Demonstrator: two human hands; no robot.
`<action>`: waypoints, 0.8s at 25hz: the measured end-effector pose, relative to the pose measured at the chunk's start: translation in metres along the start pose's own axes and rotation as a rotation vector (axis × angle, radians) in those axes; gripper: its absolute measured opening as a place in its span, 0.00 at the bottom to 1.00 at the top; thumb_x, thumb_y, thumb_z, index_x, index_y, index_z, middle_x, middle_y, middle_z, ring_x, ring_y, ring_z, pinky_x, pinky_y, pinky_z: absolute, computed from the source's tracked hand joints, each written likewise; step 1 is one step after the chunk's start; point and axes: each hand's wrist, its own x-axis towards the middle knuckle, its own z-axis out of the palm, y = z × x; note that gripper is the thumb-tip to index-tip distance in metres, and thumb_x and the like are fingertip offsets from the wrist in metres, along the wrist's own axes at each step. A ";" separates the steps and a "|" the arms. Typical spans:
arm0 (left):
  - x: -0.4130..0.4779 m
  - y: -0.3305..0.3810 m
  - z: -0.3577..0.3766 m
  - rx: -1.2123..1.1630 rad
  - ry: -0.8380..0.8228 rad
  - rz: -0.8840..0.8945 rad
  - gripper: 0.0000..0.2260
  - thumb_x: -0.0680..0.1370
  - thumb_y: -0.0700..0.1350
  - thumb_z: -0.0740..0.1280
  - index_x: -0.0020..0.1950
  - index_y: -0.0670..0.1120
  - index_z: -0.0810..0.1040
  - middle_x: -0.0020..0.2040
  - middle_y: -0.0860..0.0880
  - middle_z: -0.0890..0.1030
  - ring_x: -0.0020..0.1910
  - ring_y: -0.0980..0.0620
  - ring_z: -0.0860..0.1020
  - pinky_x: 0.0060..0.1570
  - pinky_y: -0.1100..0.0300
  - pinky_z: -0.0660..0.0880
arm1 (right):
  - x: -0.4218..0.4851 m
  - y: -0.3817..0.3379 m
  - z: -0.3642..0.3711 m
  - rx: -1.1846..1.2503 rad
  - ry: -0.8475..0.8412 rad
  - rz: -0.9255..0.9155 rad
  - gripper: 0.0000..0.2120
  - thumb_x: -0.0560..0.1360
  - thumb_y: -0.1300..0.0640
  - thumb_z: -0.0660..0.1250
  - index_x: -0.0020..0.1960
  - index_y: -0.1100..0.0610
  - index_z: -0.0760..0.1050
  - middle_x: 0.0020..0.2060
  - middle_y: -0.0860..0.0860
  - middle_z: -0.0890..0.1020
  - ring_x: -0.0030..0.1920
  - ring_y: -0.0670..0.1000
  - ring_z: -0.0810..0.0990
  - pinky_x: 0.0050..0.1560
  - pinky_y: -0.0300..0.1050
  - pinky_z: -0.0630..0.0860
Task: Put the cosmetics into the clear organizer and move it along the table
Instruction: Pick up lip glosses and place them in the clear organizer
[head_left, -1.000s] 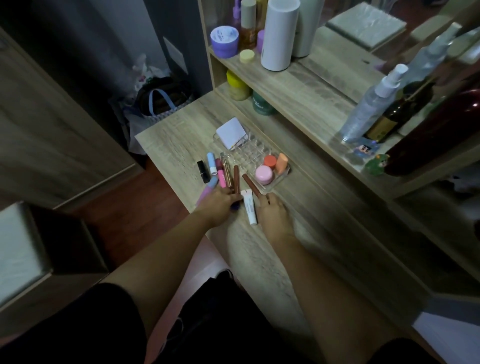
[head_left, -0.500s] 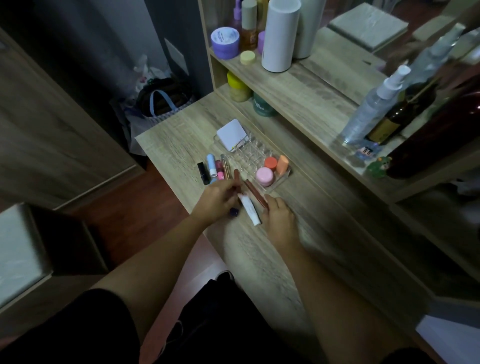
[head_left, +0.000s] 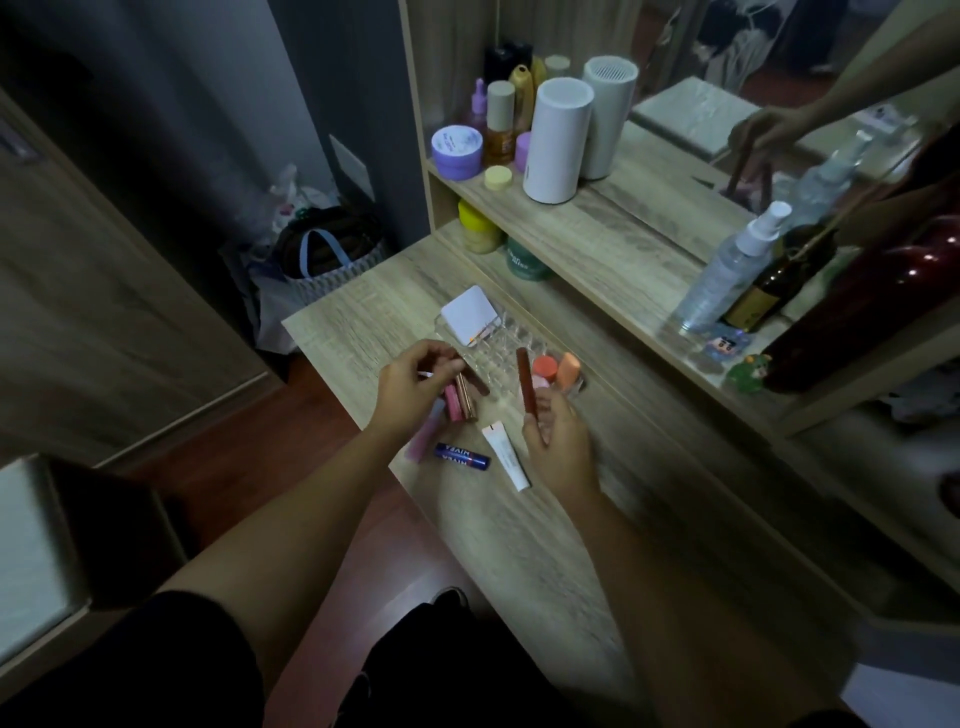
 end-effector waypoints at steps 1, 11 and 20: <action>0.007 0.004 -0.004 -0.024 -0.011 -0.010 0.05 0.74 0.41 0.70 0.49 0.45 0.78 0.40 0.49 0.79 0.37 0.55 0.76 0.39 0.63 0.74 | 0.006 -0.008 -0.001 0.036 -0.007 0.000 0.17 0.75 0.60 0.65 0.62 0.54 0.70 0.50 0.53 0.82 0.48 0.48 0.81 0.44 0.43 0.79; 0.085 0.031 -0.016 0.023 -0.112 0.078 0.07 0.74 0.42 0.70 0.51 0.44 0.77 0.46 0.37 0.83 0.47 0.45 0.82 0.51 0.53 0.79 | 0.075 -0.059 -0.003 0.006 0.101 0.044 0.08 0.76 0.52 0.65 0.51 0.55 0.78 0.47 0.51 0.81 0.47 0.51 0.81 0.51 0.53 0.78; 0.135 0.029 0.011 0.193 -0.308 0.170 0.10 0.76 0.43 0.68 0.55 0.42 0.80 0.49 0.41 0.84 0.50 0.45 0.82 0.57 0.48 0.77 | 0.115 -0.046 0.008 0.064 0.150 0.244 0.04 0.77 0.57 0.64 0.50 0.55 0.76 0.38 0.46 0.80 0.42 0.45 0.80 0.48 0.44 0.80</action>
